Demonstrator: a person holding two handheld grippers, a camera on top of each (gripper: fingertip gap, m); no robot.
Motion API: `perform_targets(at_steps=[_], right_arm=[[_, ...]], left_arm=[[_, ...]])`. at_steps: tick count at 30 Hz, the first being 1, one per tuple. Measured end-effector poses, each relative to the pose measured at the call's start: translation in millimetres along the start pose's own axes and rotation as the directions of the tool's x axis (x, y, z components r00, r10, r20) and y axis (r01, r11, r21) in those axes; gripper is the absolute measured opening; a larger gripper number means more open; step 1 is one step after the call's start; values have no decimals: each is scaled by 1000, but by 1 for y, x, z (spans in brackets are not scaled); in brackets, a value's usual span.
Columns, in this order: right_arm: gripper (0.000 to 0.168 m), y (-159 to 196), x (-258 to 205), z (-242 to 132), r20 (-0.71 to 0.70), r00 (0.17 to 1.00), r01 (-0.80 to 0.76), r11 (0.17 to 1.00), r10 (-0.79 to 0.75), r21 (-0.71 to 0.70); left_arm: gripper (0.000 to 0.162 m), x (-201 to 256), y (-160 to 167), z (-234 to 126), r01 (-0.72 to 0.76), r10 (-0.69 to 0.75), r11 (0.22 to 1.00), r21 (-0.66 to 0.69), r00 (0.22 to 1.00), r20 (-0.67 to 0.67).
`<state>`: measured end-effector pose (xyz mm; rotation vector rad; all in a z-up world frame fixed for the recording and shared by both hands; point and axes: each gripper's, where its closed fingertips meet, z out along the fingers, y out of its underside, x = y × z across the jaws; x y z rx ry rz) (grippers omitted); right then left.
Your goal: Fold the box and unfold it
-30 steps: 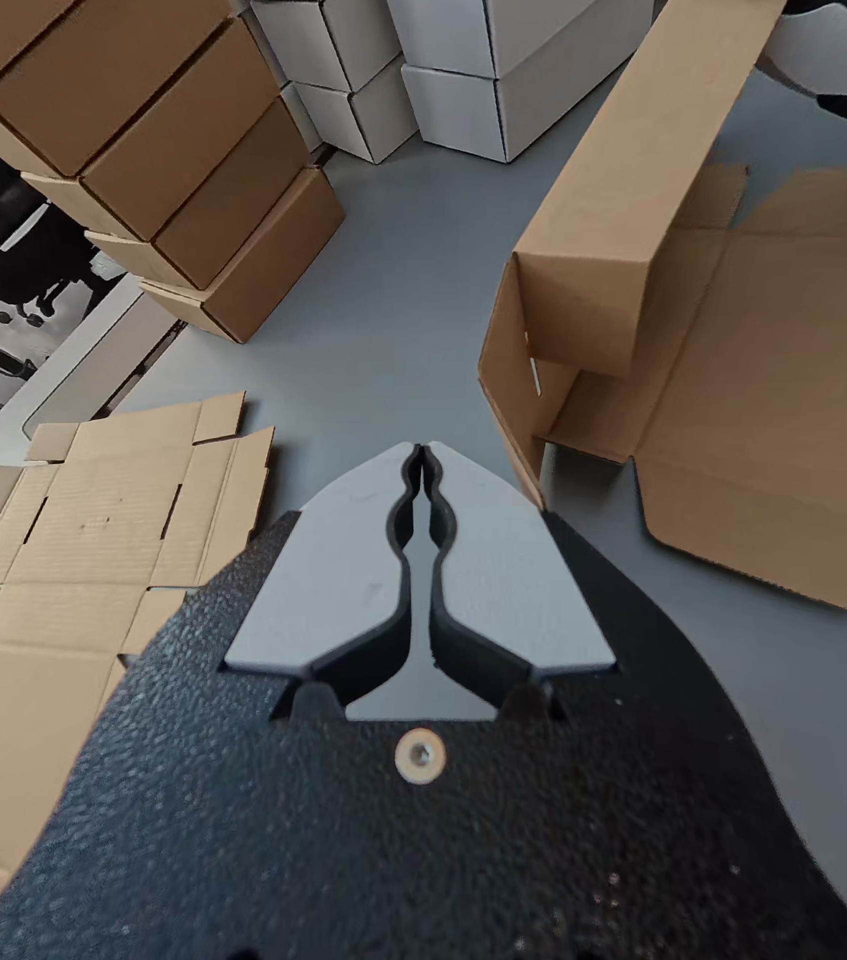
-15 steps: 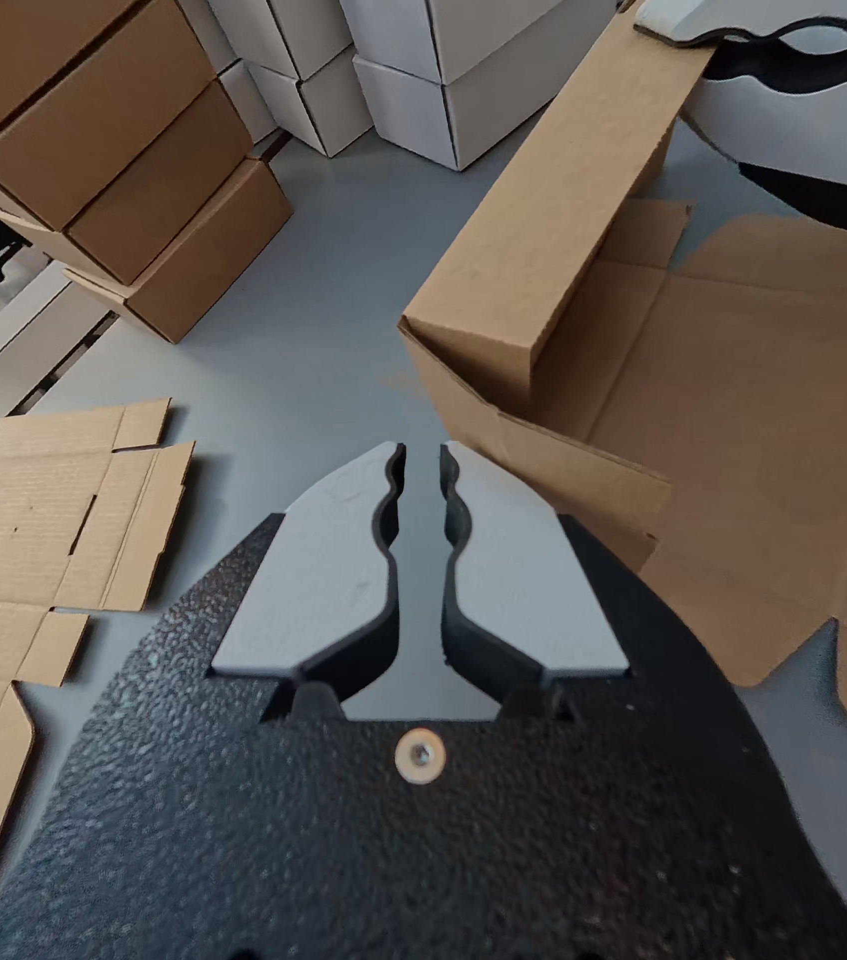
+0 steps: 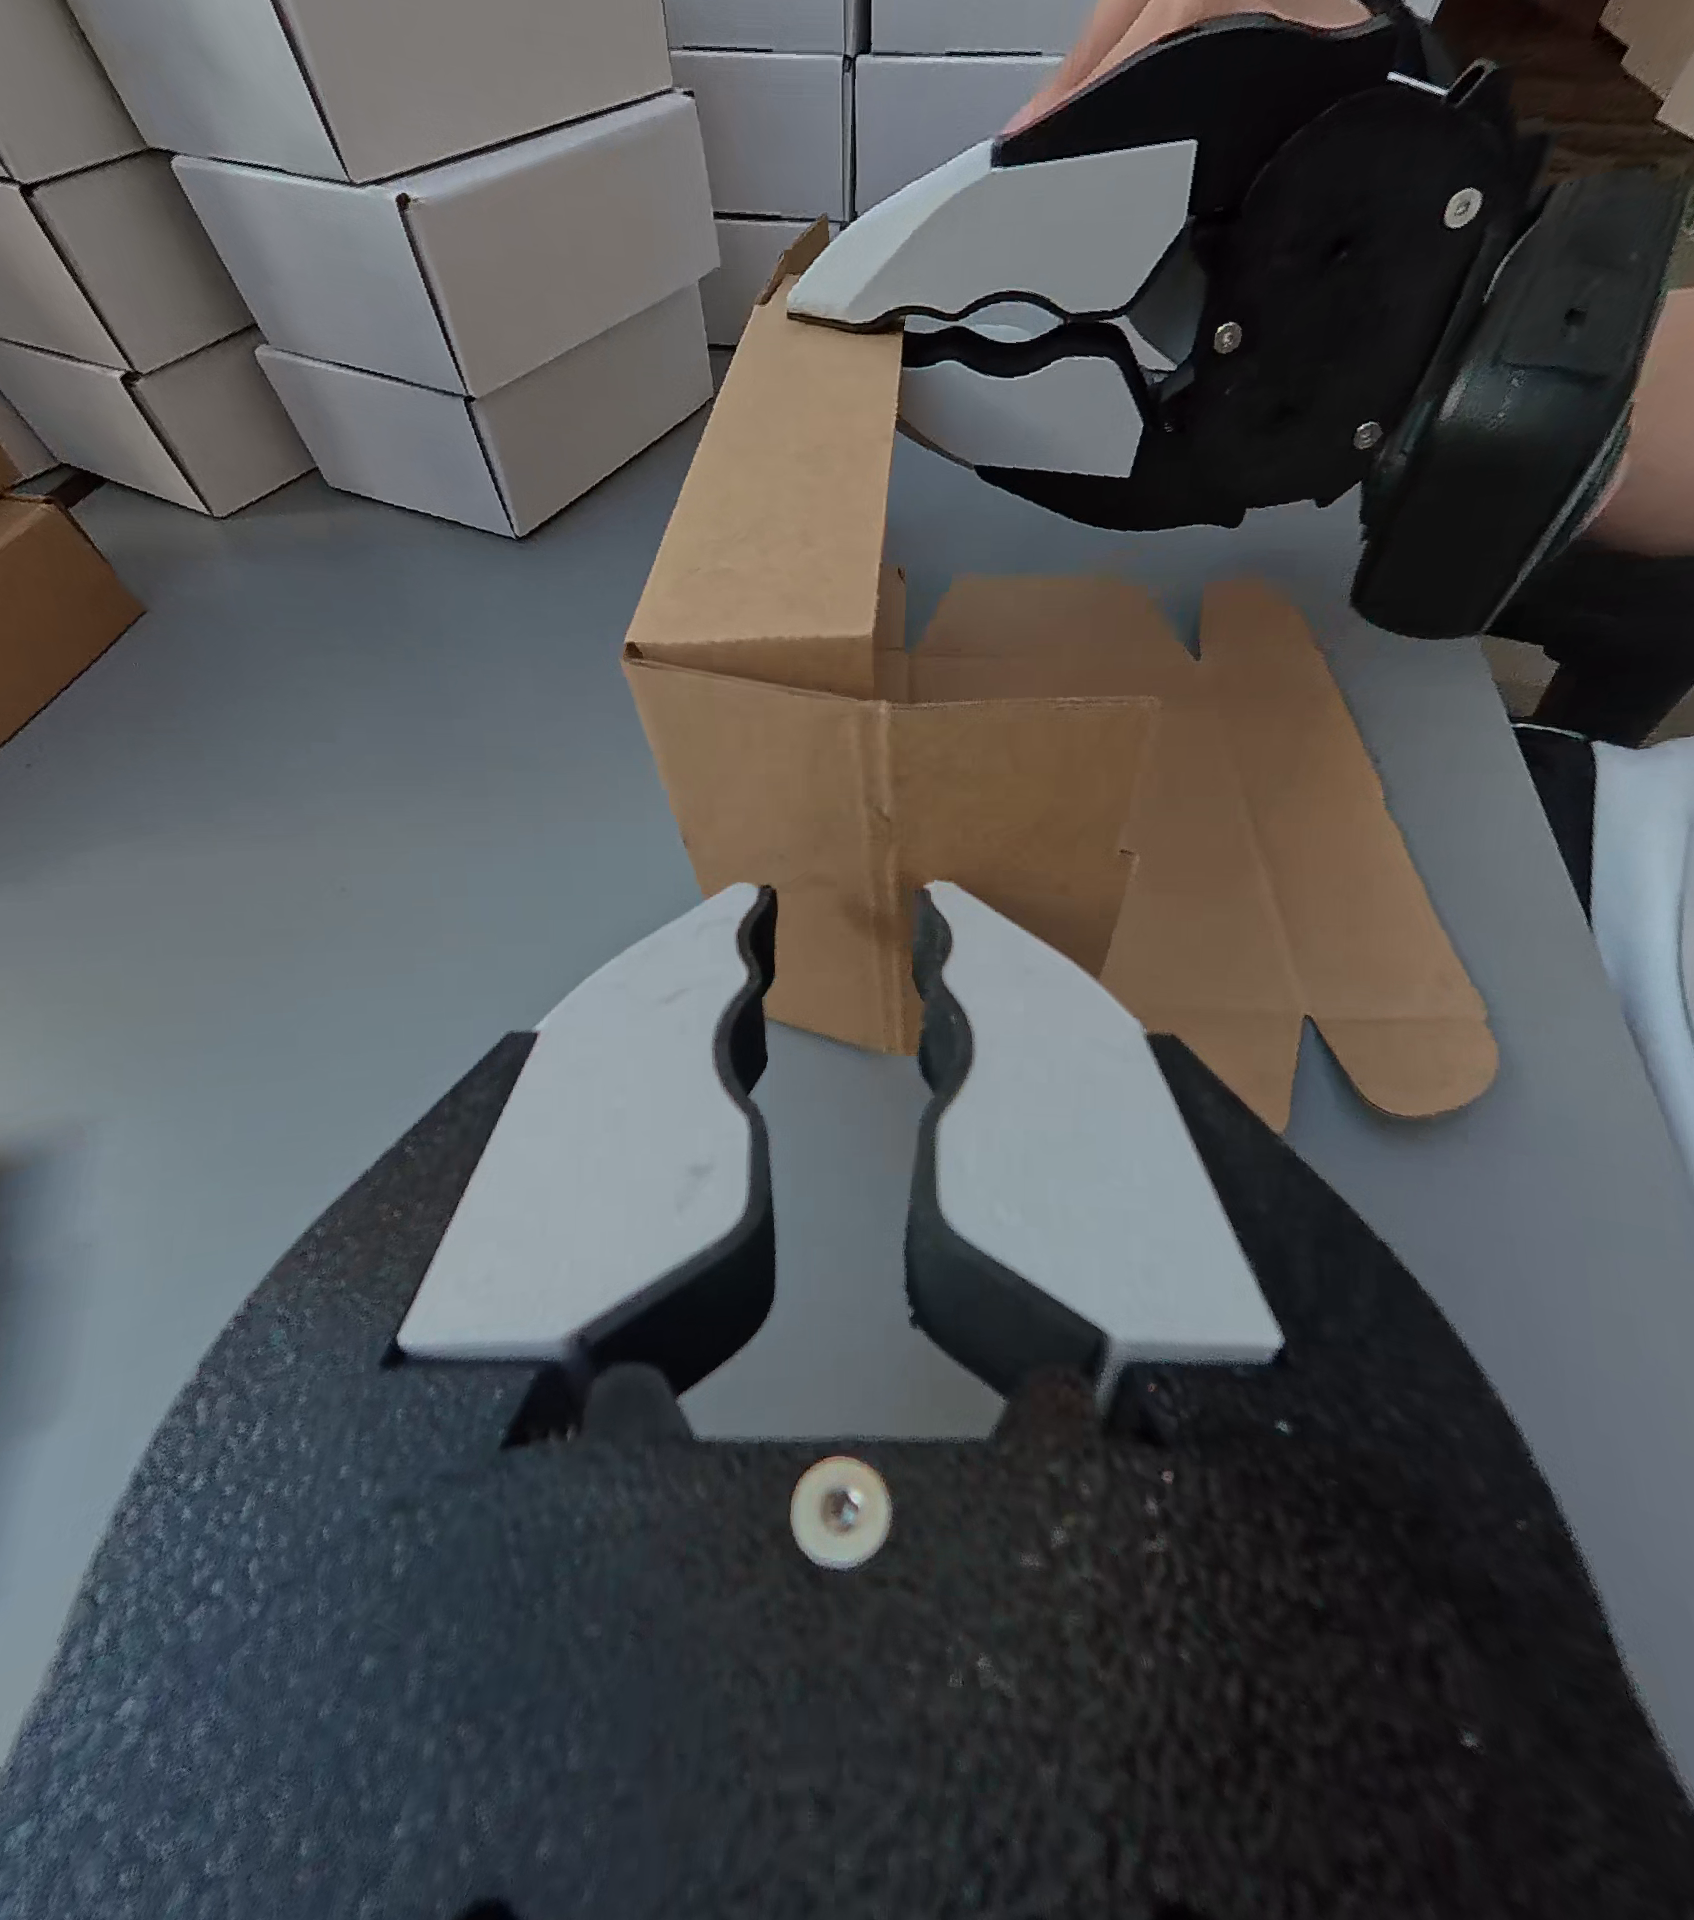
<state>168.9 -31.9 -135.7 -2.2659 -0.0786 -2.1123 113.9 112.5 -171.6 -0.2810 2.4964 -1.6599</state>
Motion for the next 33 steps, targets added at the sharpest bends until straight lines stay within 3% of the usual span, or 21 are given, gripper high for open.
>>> perform_targets(at_steps=[6,16,22,33], right_arm=[[2,-1,0,-1,65,998,13,1000,-13,6],[2,2,-2,-15,-9,998,58,998,-58,26],[2,2,-1,-9,124,992,22,996,-33,87],[3,1,-1,-8,249,969,-36,988,-2,148]], left_arm=[[25,3,-3,11,10,-10,1000,12,998,55],[29,7,-3,17,14,-11,1000,-22,991,133],[34,8,-5,20,69,-70,998,16,993,93],[38,-24,-6,32,70,-34,996,-63,894,447]])
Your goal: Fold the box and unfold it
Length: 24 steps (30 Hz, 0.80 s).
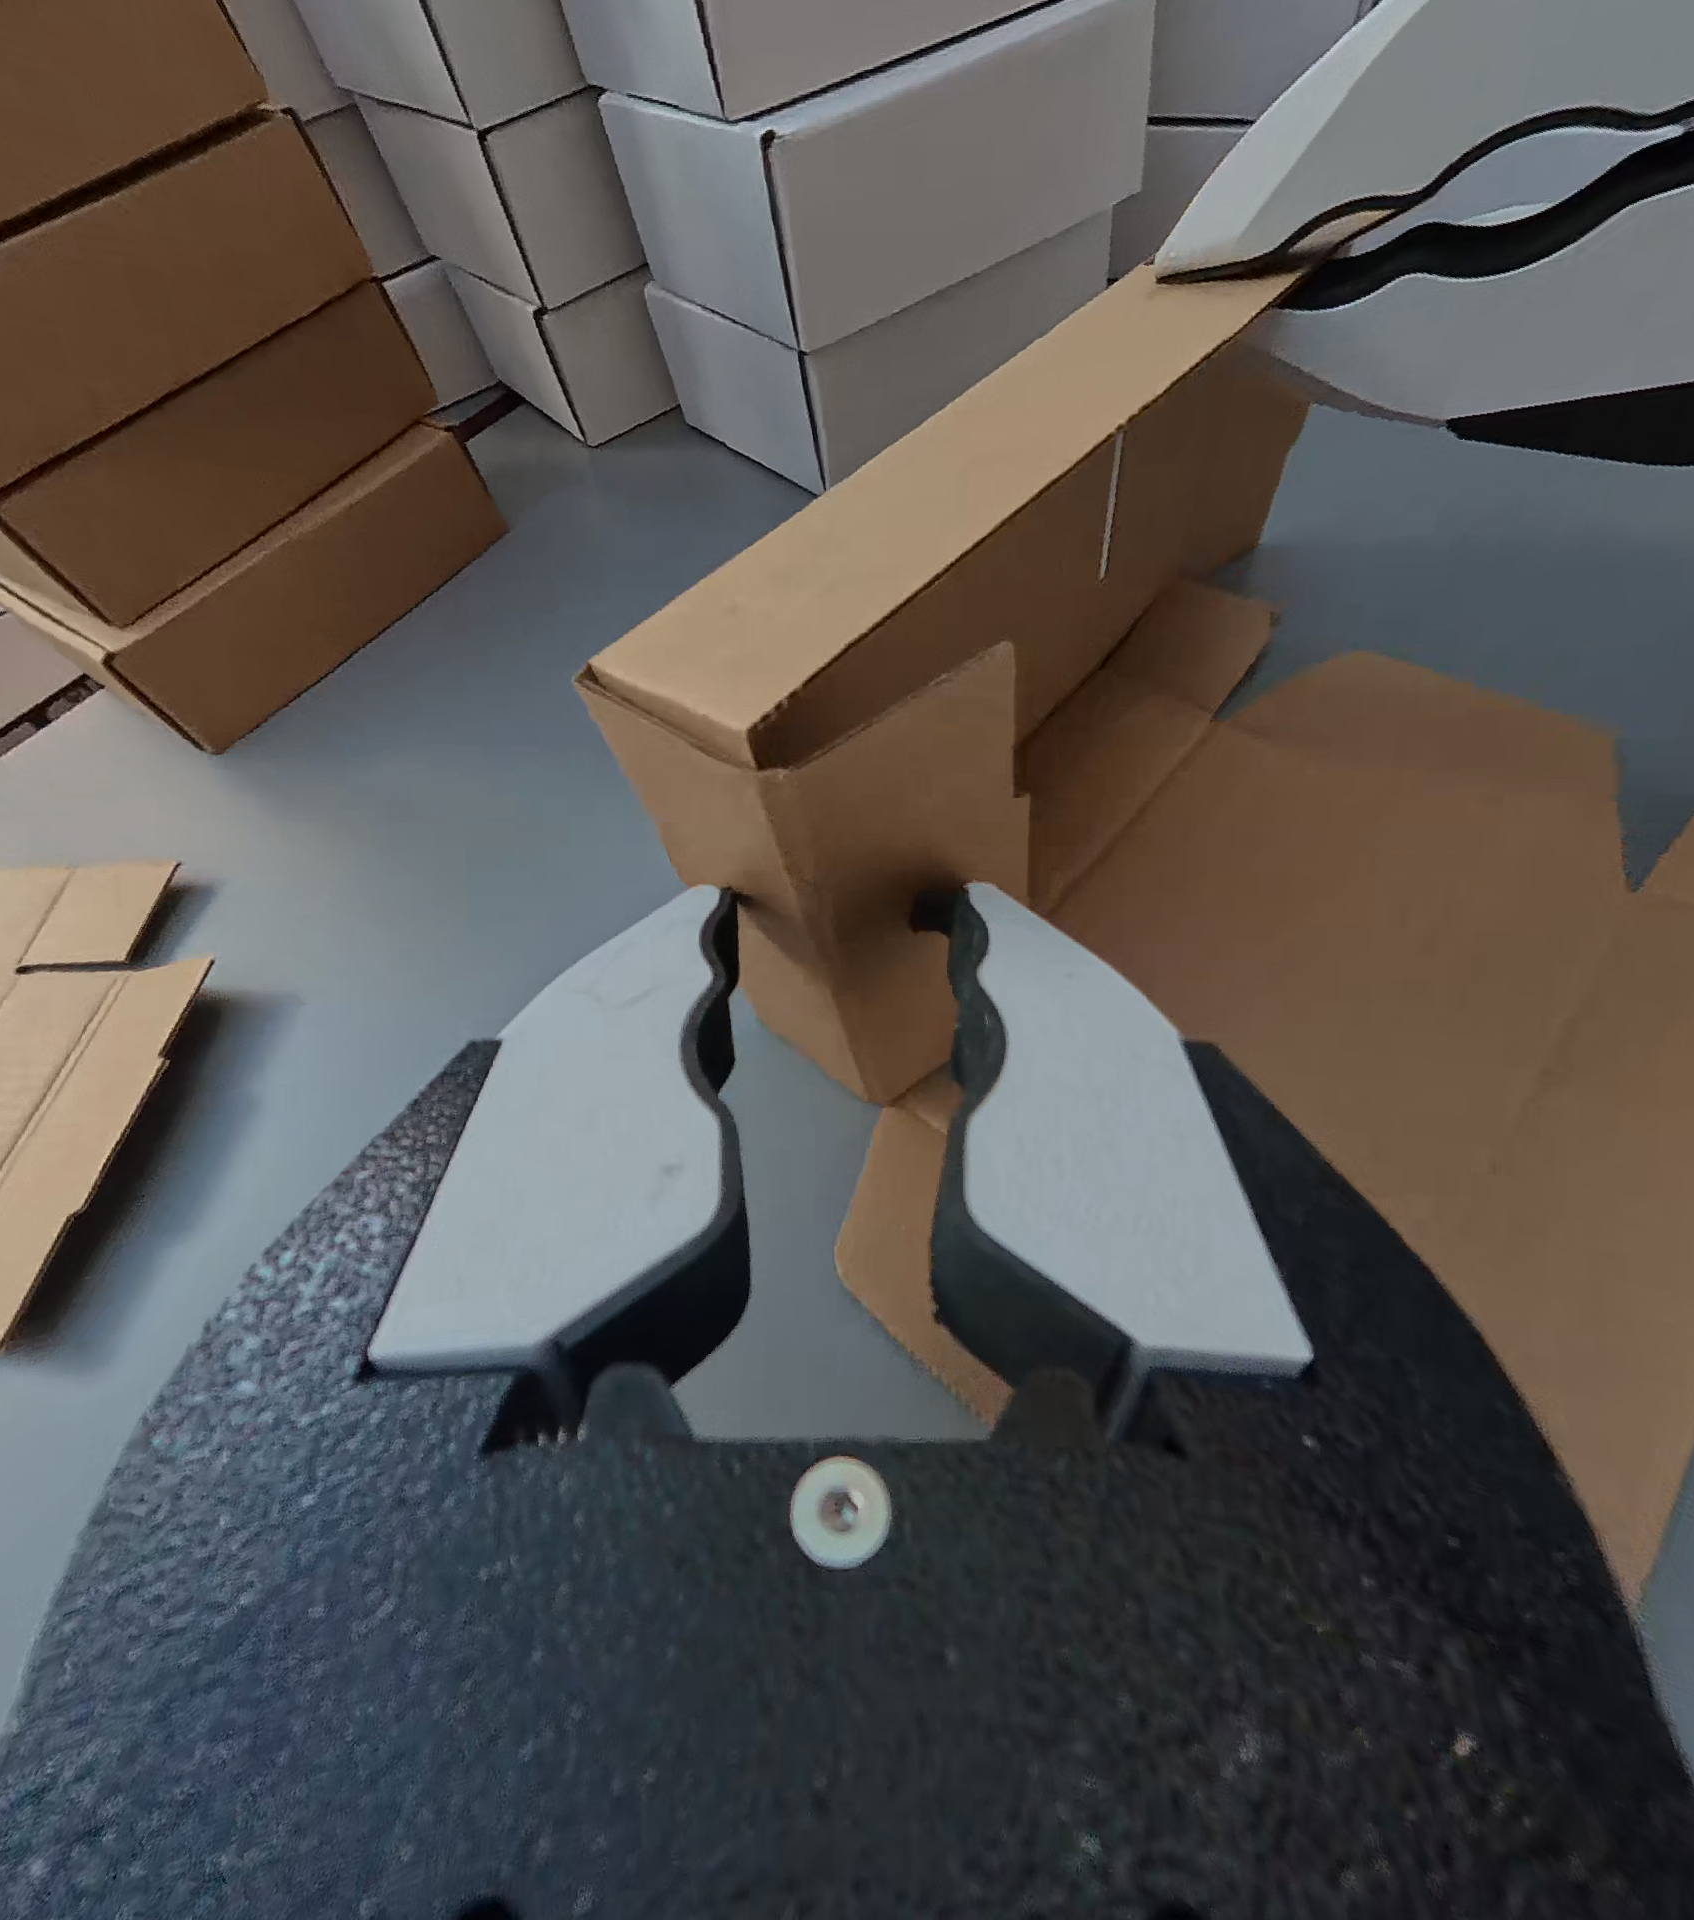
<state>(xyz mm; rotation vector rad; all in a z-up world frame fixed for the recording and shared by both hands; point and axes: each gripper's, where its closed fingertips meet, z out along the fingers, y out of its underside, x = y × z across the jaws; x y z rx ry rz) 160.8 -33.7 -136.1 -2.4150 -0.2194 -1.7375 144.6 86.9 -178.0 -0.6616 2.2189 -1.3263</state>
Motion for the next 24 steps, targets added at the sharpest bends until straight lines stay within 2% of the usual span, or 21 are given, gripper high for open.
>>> perform_targets(at_steps=[3,7,15,21,24], right_arm=[[3,-1,-2,-4,-30,998,50,999,-50,-5],[2,-3,-3,-7,-70,995,78,997,-77,2],[3,-4,-3,-7,-27,998,-52,995,55,83],[4,-1,-1,-3,-22,998,-52,995,54,83],[4,-1,-2,-4,-37,999,-35,997,37,66]], left_arm=[[36,-8,-1,7,4,-5,1000,21,999,33],[26,-18,-3,13,101,-101,994,49,995,7],[18,-35,-7,27,125,-126,992,22,989,83],[28,-35,-9,38,114,-111,991,-65,992,57],[27,-37,-8,41,127,-119,984,-123,991,68]])
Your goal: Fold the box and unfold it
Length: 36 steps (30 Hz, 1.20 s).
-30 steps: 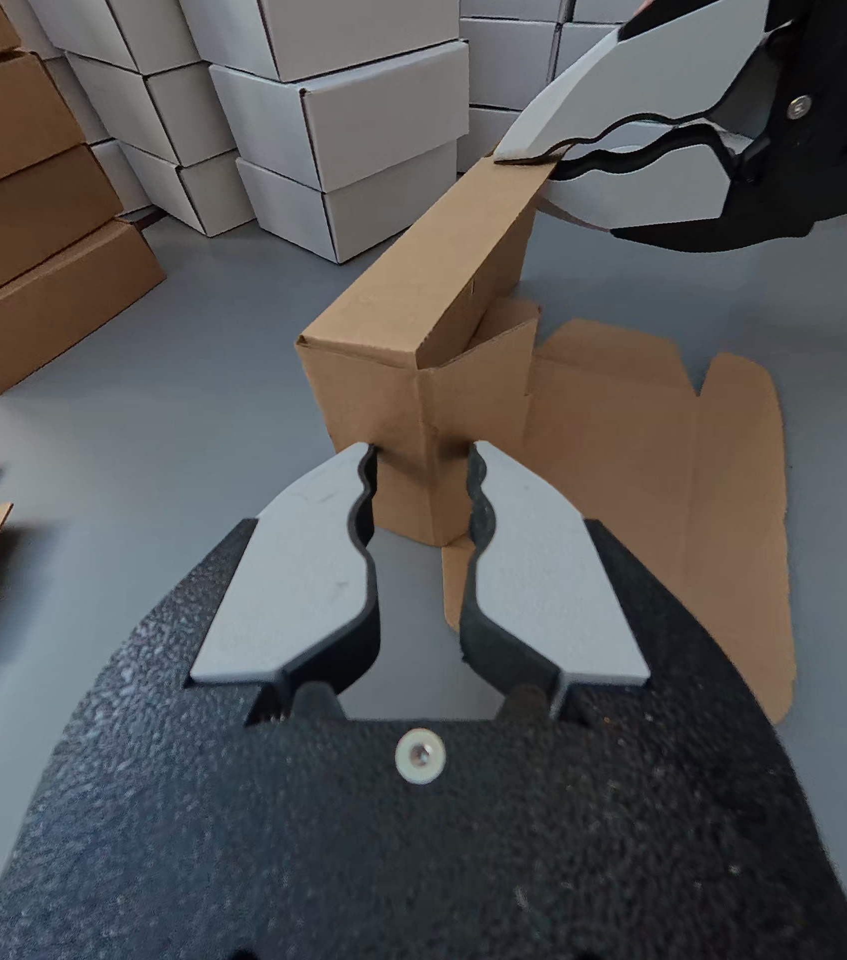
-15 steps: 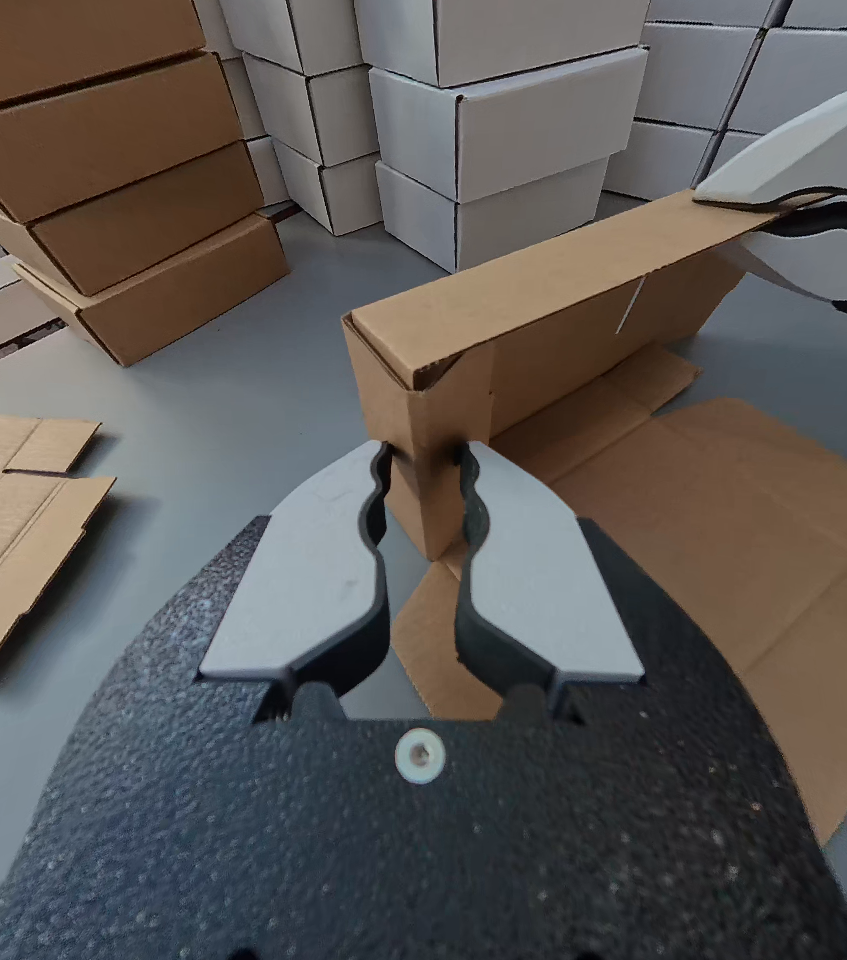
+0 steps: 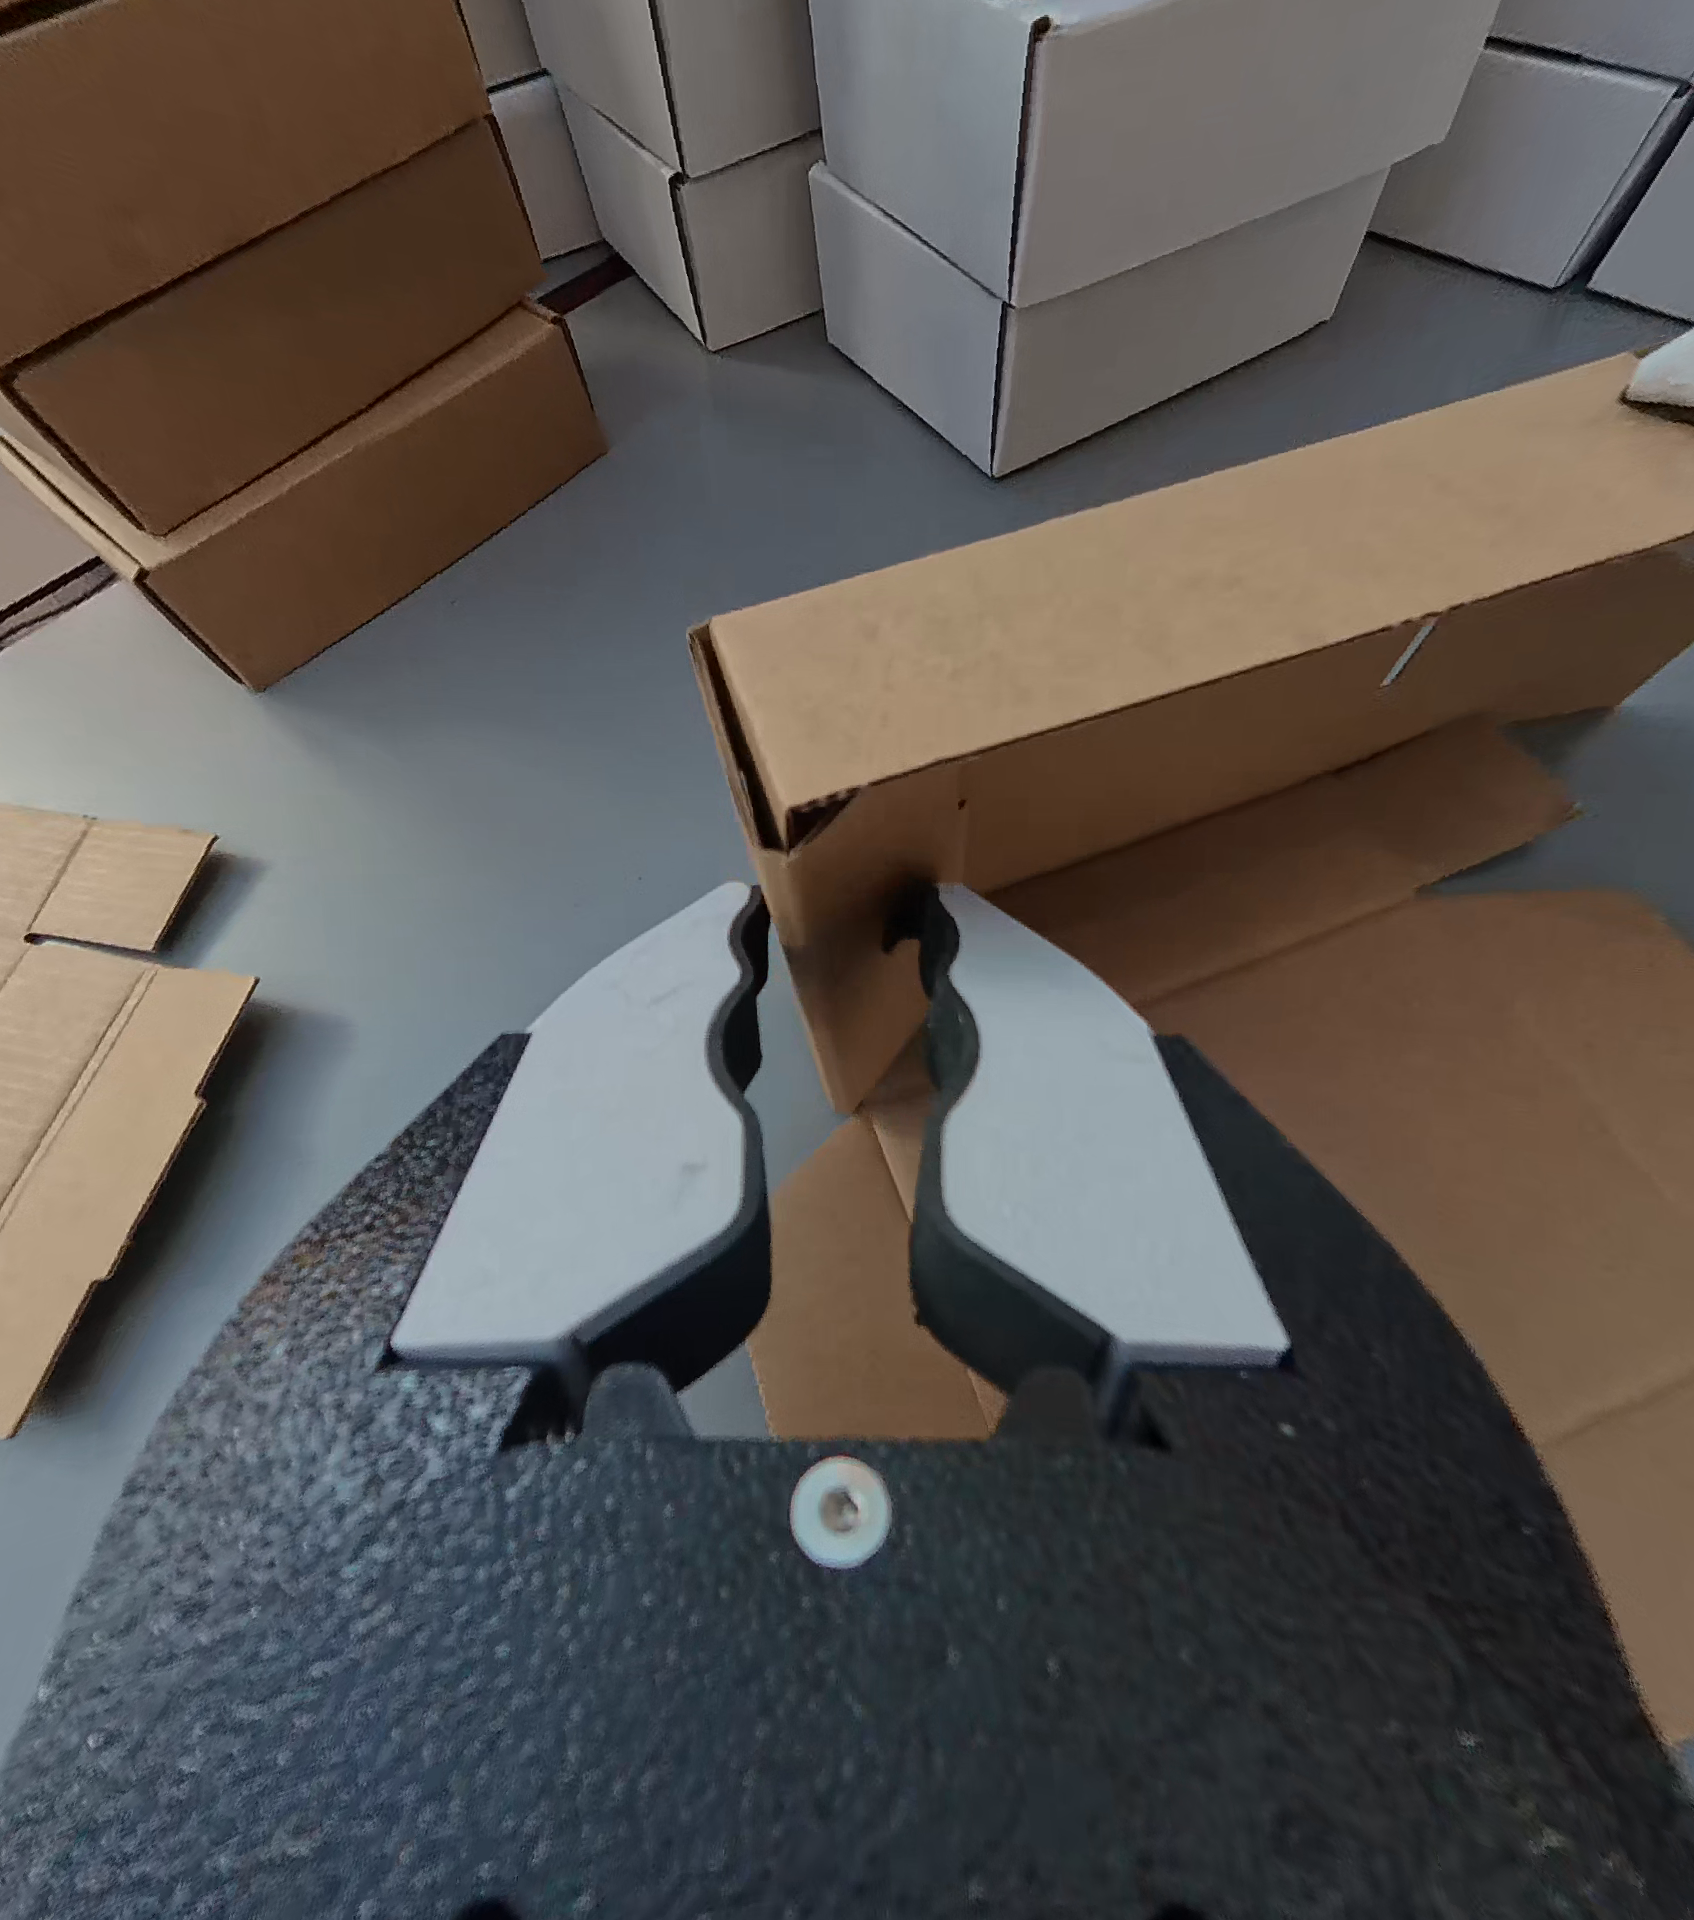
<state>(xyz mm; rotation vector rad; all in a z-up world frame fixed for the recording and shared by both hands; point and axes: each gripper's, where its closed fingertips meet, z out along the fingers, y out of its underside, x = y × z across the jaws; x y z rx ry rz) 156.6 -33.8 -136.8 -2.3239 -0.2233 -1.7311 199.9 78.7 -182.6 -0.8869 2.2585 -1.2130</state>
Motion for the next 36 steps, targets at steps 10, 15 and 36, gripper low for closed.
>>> perform_targets(at_steps=[10,15,36], right_arm=[[4,2,0,2,-4,1000,5,1000,-5,-27],[4,4,1,3,-12,1000,4,999,-5,-48],[16,-41,28,-18,15,951,-310,946,310,96]], left_arm=[[21,-10,-7,14,38,-35,996,-84,999,32],[12,-17,-12,22,60,-56,997,-47,995,81],[6,-28,-12,22,233,-268,958,165,935,234]])
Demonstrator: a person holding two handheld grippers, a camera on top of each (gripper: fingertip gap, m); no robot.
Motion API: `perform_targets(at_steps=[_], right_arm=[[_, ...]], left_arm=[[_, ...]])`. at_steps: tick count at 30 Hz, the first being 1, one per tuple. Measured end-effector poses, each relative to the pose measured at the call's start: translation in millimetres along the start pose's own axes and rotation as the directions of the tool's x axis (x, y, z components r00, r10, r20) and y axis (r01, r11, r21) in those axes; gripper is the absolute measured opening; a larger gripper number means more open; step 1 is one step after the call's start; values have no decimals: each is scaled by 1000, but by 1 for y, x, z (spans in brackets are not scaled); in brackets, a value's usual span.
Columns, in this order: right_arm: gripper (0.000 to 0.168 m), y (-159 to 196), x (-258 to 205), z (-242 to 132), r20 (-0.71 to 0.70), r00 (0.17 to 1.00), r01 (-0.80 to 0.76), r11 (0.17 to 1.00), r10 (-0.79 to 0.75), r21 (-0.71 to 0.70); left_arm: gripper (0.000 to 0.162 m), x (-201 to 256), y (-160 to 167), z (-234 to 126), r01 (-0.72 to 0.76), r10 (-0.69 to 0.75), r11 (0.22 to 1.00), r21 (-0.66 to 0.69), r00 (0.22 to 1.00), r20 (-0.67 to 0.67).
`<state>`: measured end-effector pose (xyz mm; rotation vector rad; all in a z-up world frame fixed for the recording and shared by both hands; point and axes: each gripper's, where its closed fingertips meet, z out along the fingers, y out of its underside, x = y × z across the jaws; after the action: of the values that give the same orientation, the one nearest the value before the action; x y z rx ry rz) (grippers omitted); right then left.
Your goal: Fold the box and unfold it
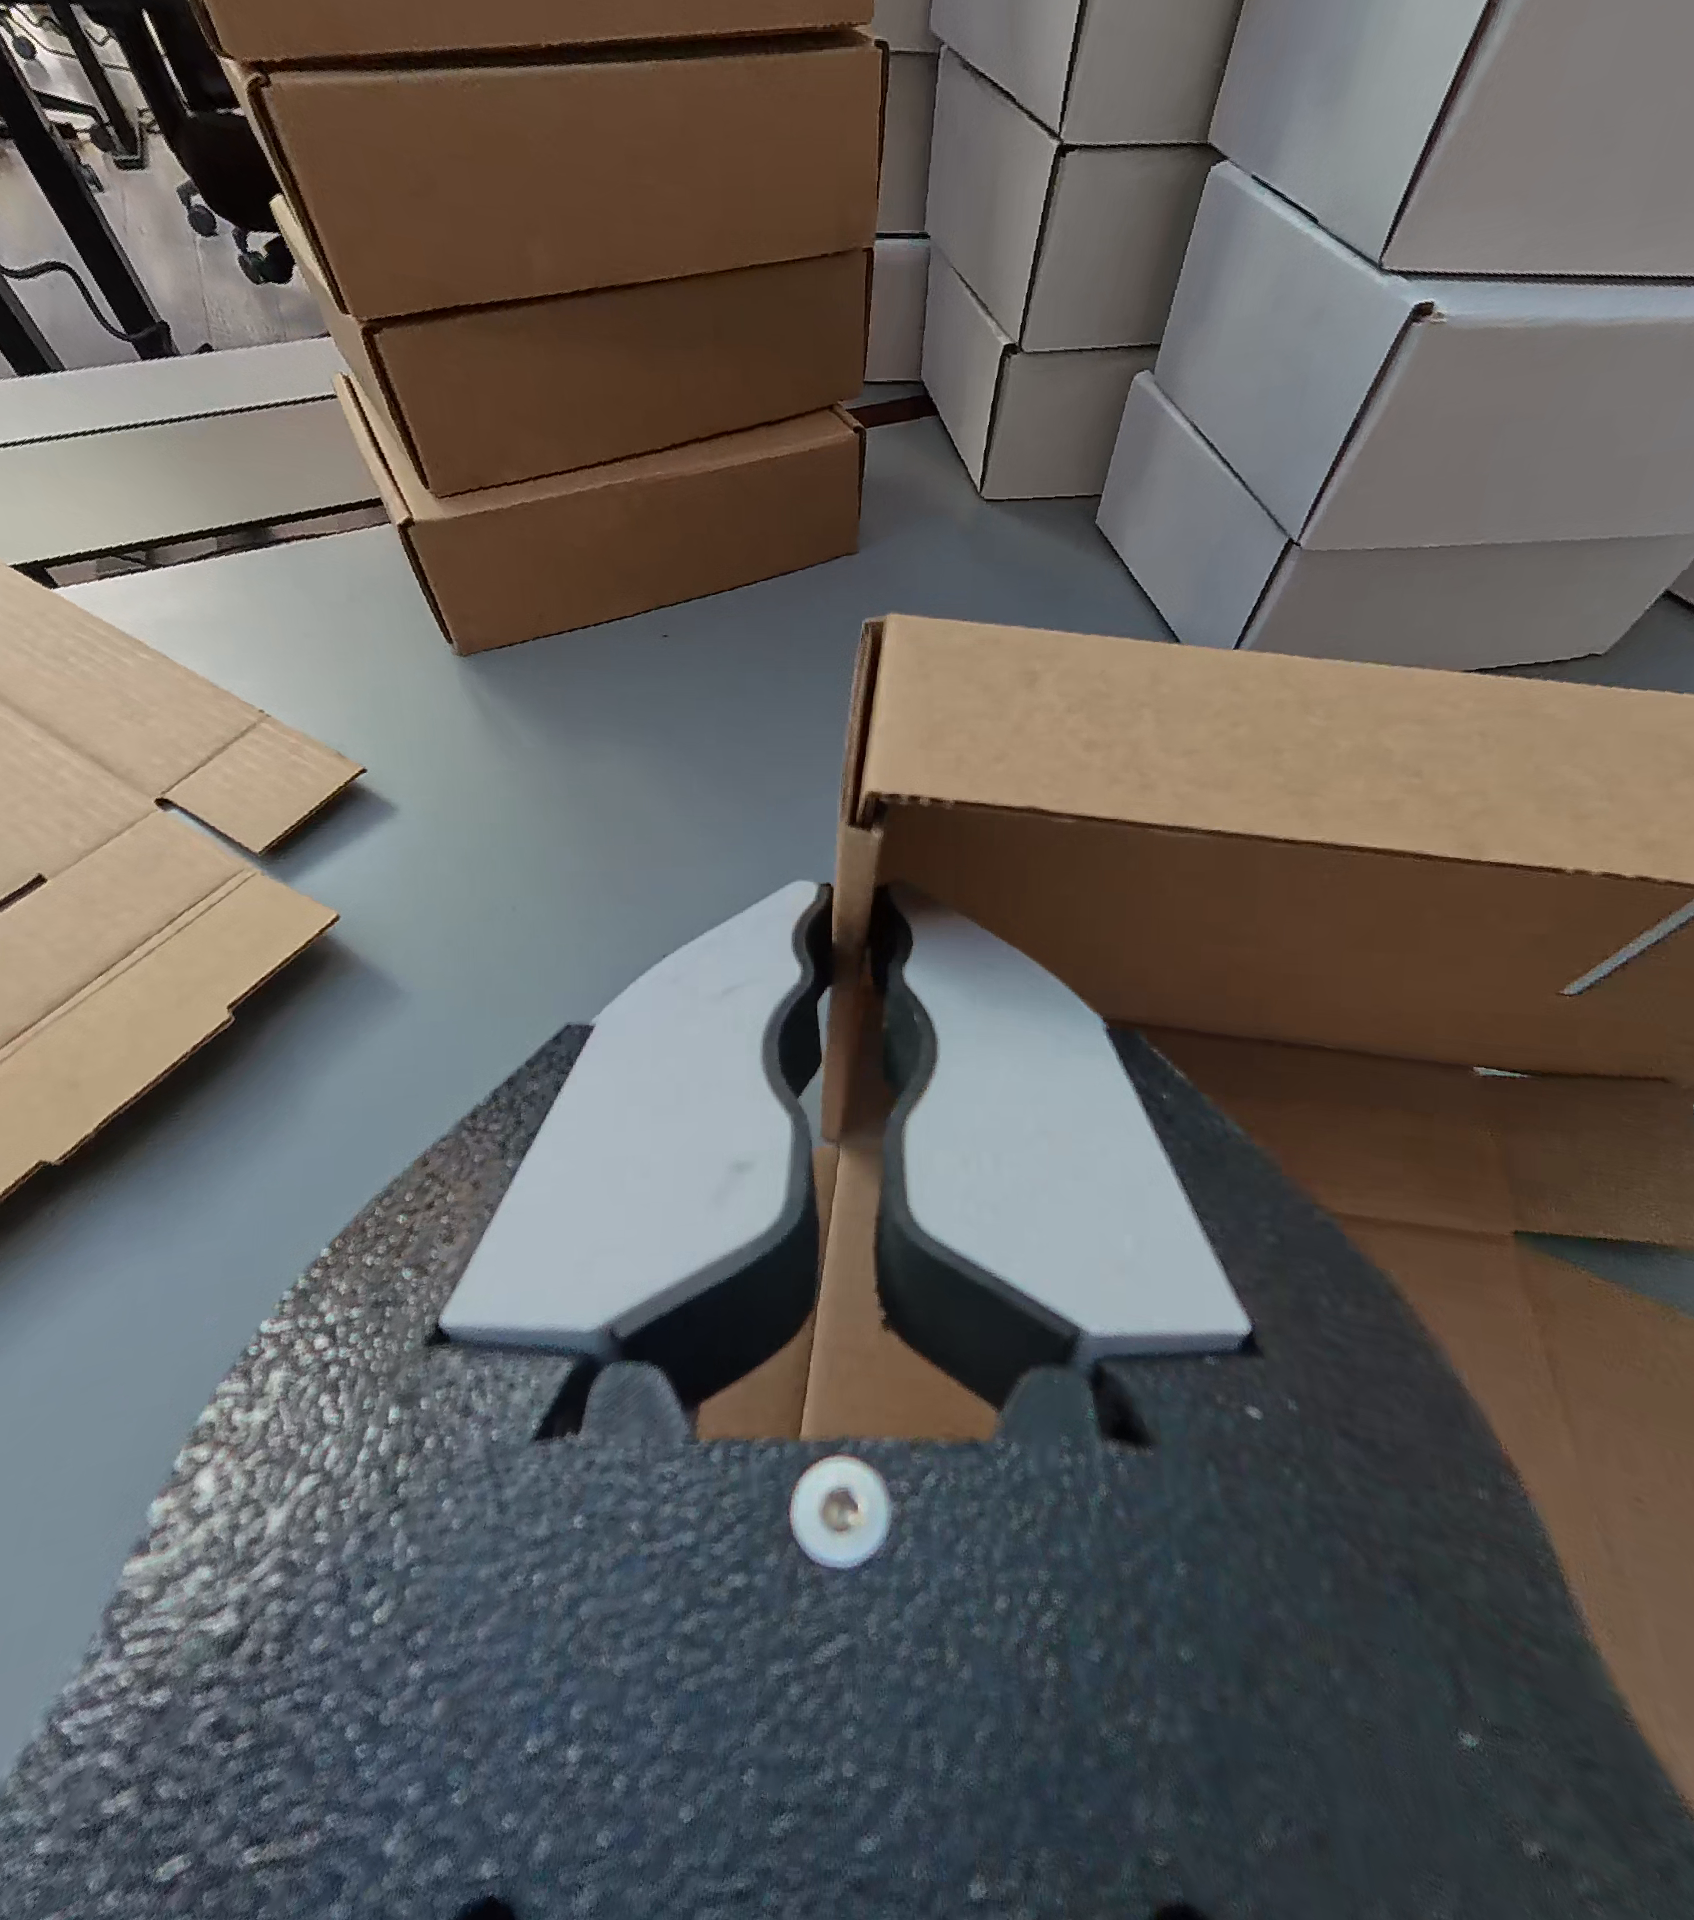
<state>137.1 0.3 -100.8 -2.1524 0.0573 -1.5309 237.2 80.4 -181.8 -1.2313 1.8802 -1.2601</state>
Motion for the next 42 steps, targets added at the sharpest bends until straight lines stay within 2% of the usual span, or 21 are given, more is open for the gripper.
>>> perform_targets(at_steps=[2,3,6,9,14,18,20,24,28,31,36,38,42], right_arm=[[0,-8,21,6,-86,996,-38,999,37,0],[0,-8,28,14,-113,993,-47,999,45,-15],[0,0,21,44,-66,998,-24,993,17,-113],[0,1,15,64,-59,998,-43,988,34,-151],[0,1,5,72,-52,999,3,982,-13,-189],[0,9,-14,77,26,998,59,959,-54,-276],[0,12,-13,79,-13,992,114,946,-123,-302],[0,8,-13,76,3,998,56,962,-57,-267],[0,-3,-1,67,-123,986,88,972,-117,-216],[0,-11,8,44,-179,983,-70,992,50,-107],[0,33,43,1,-380,914,-203,972,143,-121],[0,44,43,-1,-387,904,-239,965,180,-110],[0,42,40,4,-391,915,-169,976,103,-138]], left_arm=[[6,0,0,0,-15,15,1000,1,1000,24],[6,0,0,0,-20,20,1000,1,999,34],[7,-1,0,0,-27,27,1000,0,999,46],[7,-1,0,0,-26,26,1000,0,999,46],[7,0,1,0,-19,19,1000,-2,999,30],[6,1,1,0,0,0,1000,-4,1000,2],[6,2,1,1,-8,8,1000,-6,1000,6],[6,1,1,0,-1,1,1000,-4,1000,2],[6,1,1,0,-4,4,1000,-2,1000,10],[6,-3,1,-1,24,-24,1000,2,1000,17],[6,-14,-5,-8,110,-112,992,62,993,38],[6,-18,-6,-12,126,-131,989,79,990,55],[6,-28,-15,-26,162,-171,982,99,981,94]])
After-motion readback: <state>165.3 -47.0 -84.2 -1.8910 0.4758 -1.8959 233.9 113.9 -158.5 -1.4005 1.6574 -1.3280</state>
